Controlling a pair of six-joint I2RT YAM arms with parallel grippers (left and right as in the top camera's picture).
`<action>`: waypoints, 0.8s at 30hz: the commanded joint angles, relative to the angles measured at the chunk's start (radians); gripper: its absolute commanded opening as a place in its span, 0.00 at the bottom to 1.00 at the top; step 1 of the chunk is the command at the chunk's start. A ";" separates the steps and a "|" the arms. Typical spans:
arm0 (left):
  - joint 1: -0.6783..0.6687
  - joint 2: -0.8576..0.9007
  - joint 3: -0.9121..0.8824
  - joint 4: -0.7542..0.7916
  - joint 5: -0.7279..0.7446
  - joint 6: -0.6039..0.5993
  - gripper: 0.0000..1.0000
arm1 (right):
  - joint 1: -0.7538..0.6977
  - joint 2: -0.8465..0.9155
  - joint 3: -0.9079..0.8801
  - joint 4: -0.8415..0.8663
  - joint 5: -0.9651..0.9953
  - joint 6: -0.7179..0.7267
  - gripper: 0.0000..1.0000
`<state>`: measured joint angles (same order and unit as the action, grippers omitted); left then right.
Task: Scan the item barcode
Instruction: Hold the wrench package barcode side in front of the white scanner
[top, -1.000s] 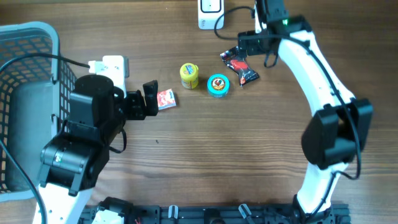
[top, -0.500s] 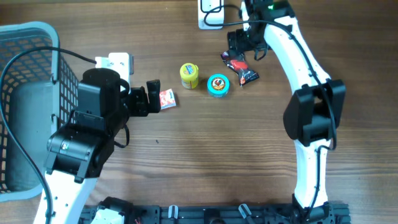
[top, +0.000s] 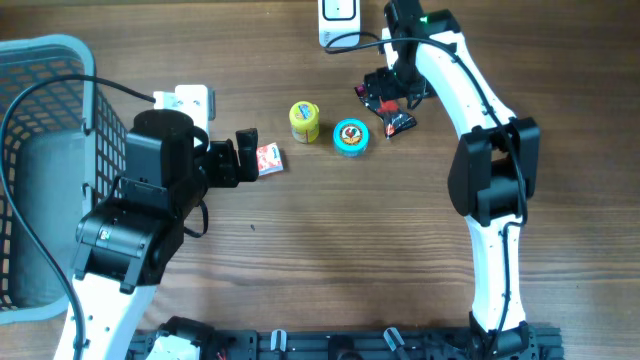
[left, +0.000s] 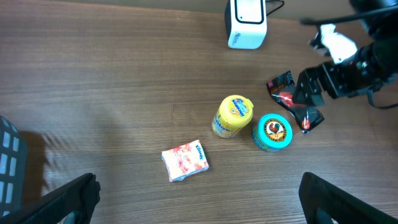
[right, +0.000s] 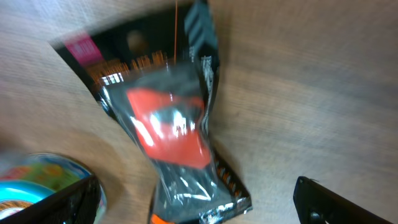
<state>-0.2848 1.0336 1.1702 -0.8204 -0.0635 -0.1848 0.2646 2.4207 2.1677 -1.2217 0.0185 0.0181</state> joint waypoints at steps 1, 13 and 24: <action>0.006 0.001 0.020 0.000 -0.017 -0.005 1.00 | 0.000 0.036 0.016 -0.025 -0.018 -0.044 1.00; 0.006 0.001 0.020 -0.007 -0.016 -0.005 1.00 | 0.000 0.063 0.016 -0.022 -0.069 -0.044 1.00; 0.006 0.001 0.020 -0.007 -0.017 -0.005 1.00 | 0.026 0.110 0.016 0.070 -0.061 -0.071 1.00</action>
<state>-0.2848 1.0344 1.1702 -0.8288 -0.0639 -0.1848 0.2768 2.5031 2.1696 -1.1736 -0.0261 -0.0322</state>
